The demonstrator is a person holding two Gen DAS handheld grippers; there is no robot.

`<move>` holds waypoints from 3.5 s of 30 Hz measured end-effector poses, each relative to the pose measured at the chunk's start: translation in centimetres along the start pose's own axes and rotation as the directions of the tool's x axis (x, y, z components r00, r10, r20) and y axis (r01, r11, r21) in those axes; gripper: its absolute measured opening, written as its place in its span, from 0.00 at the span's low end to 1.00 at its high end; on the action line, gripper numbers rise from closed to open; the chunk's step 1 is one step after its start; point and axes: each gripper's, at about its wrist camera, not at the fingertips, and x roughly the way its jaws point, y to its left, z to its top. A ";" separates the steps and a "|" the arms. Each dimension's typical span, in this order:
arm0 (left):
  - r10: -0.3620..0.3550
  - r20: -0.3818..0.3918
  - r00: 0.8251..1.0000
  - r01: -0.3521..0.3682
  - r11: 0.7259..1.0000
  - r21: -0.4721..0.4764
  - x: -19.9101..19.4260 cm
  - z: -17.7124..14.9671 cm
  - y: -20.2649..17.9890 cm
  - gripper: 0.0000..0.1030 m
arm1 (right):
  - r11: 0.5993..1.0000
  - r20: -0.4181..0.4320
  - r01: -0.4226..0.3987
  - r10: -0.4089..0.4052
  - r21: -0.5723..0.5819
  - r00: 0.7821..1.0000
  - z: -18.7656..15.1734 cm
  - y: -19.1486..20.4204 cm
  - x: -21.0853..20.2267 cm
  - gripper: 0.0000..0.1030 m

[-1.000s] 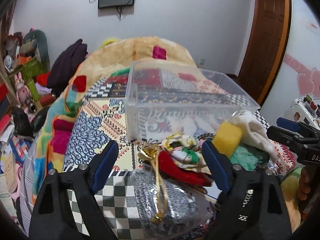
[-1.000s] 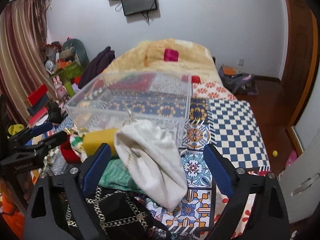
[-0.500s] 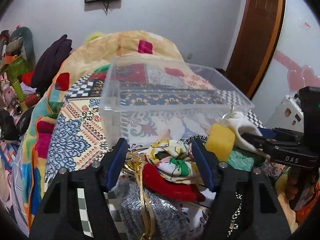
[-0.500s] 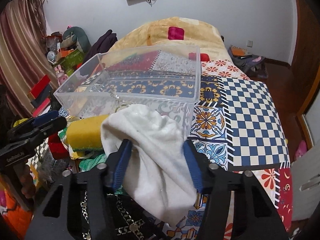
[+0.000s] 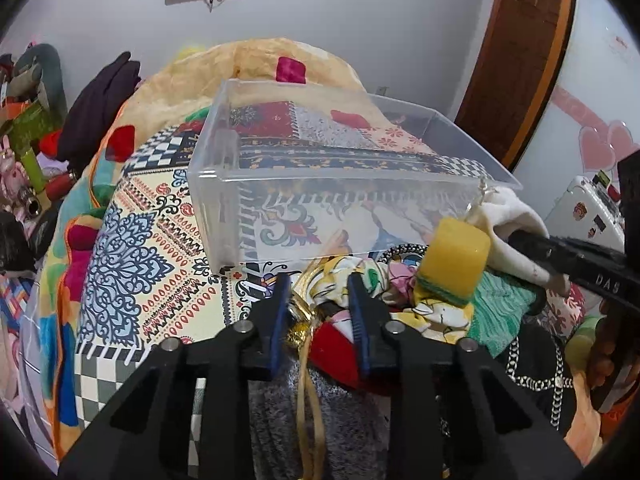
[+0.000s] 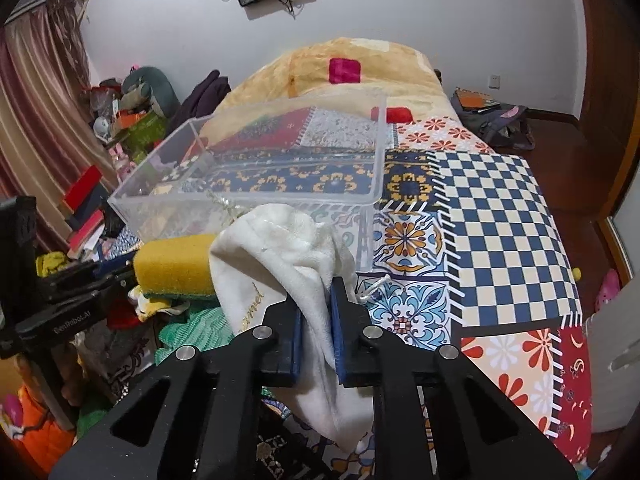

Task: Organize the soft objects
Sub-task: 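Grasp the yellow-and-white printed fabric with the left tool while the right tool holds the white cloth, then lower both held cloths into the clear box and open both tools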

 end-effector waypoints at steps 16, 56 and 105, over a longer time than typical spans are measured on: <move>0.034 0.047 0.998 -0.034 0.999 0.002 -4.3 0.7 0.3 0.05 | 1.000 0.118 -0.006 0.009 -0.023 0.993 0.5 0.9 -3.6 0.11; 0.015 0.209 0.978 -0.030 0.997 0.068 -9.3 6.6 -0.4 0.05 | 0.998 0.210 0.027 -0.013 -0.063 0.978 5.0 2.3 -5.7 0.11; 0.068 0.120 0.990 -0.075 0.996 0.053 -0.2 10.9 3.4 0.06 | 0.950 -0.040 0.120 -0.137 -0.287 0.990 8.6 4.7 7.0 0.11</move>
